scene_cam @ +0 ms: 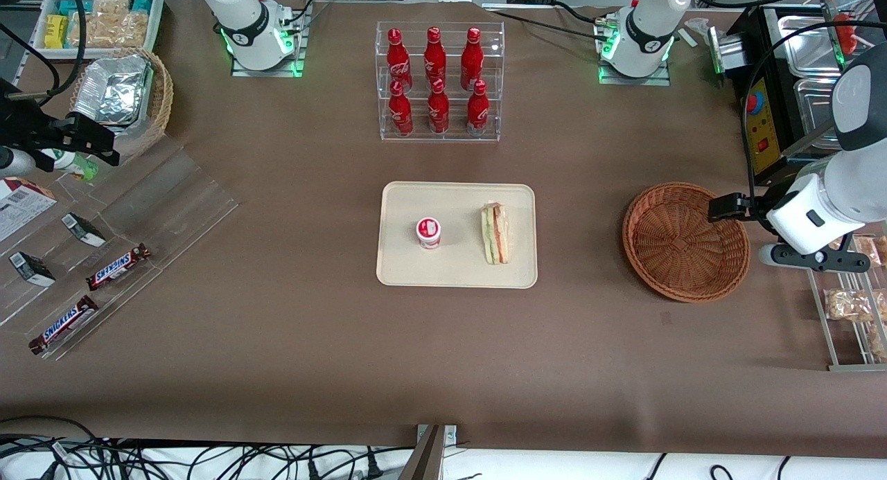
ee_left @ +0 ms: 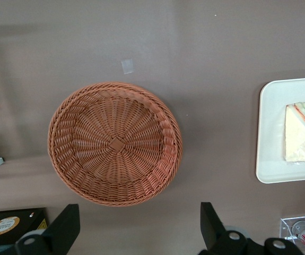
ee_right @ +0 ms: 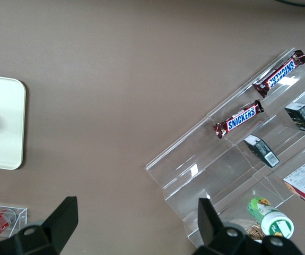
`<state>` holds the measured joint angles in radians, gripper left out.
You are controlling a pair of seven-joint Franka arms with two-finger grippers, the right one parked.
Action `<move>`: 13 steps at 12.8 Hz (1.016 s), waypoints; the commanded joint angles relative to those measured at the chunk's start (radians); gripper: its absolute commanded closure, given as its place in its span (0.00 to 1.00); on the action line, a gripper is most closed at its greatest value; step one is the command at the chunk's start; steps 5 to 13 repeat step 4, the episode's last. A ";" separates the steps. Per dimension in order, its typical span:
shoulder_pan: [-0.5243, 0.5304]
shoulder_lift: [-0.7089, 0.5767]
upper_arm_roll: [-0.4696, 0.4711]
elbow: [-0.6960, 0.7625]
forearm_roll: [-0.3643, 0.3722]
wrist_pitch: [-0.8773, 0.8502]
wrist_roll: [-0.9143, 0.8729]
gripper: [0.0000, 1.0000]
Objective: Place sandwich from basket to tray
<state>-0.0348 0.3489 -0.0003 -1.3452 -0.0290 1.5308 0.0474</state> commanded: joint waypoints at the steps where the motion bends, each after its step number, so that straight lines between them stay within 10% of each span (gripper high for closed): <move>1: 0.003 -0.007 0.014 0.001 -0.031 -0.014 0.031 0.00; 13: 0.009 -0.008 0.008 0.003 -0.025 -0.014 0.031 0.00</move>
